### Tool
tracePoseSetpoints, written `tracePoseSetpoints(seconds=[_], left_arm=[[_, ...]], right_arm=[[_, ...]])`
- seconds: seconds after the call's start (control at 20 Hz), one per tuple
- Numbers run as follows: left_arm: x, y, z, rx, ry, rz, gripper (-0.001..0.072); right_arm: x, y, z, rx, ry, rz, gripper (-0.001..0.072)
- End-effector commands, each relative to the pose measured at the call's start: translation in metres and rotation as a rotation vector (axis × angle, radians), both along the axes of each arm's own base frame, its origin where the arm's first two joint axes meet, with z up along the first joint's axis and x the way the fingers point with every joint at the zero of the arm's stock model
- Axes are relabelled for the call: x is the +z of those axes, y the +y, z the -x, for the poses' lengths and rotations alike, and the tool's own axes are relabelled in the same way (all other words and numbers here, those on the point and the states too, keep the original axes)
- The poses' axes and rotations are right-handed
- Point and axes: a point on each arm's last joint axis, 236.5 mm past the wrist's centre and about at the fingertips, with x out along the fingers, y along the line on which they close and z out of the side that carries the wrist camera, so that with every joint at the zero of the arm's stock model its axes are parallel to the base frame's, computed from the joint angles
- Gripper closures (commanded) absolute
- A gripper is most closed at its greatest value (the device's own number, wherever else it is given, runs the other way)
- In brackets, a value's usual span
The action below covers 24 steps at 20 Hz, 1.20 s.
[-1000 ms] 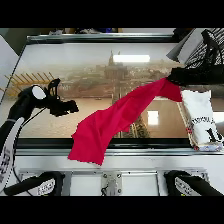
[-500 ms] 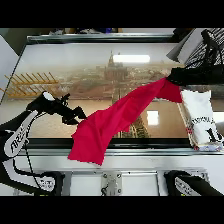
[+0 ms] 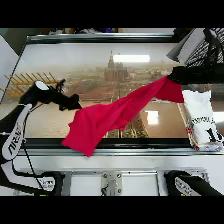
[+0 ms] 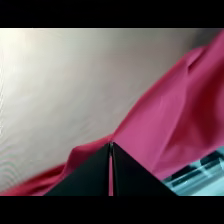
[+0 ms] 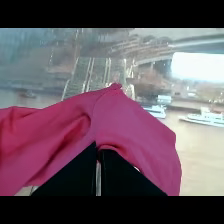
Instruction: Fold the clothes and pants, and hang the long-sleeved shirts on hangers.
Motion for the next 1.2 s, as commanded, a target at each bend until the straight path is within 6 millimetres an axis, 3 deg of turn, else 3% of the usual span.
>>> tracePoseSetpoints(seconds=[0.0, 0.15, 0.3, 0.4, 0.55, 0.7, 0.8, 0.9, 1.05, 1.15], left_arm=[[0.124, 0.01, -0.04, 0.023, -0.336, -0.024, 0.0702], [0.254, 0.009, -0.029, 0.02, -0.642, -0.039, 0.0701], [0.382, 0.006, 0.024, 0.026, -0.958, -0.058, 0.07], [0.447, 0.004, 0.072, 0.034, -1.136, -0.068, 0.07], [0.5, 0.011, 0.134, 0.064, -1.316, -0.126, 0.07], [0.506, 0.018, 0.166, 0.123, -1.35, -0.139, 0.07], [0.492, 0.019, 0.173, 0.16, -1.318, -0.108, 0.07], [0.465, 0.02, 0.169, 0.197, -1.241, -0.072, 0.0701], [0.399, 0.02, 0.148, 0.219, -1.042, -0.045, 0.0701], [0.33, 0.018, 0.13, 0.198, -0.832, -0.049, 0.0701]], right_arm=[[0.053, -0.007, 0.0, -0.007, -0.135, 0.022, 0.0697], [0.141, -0.006, 0.014, -0.012, -0.35, 0.037, 0.0697], [0.247, -0.01, 0.051, -0.049, -0.639, 0.05, 0.0697], [0.309, -0.021, 0.084, -0.114, -0.844, 0.076, 0.0698], [0.368, -0.046, 0.134, -0.251, -1.055, 0.098, 0.0698], [0.391, -0.057, 0.167, -0.315, -1.143, 0.11, 0.0698], [0.395, -0.057, 0.172, -0.317, -1.16, 0.106, 0.0698], [0.394, -0.057, 0.169, -0.322, -1.155, 0.089, 0.0699], [0.375, -0.06, 0.129, -0.325, -1.072, 0.066, 0.0699], [0.333, -0.063, 0.071, -0.322, -0.915, 0.048, 0.0699]])
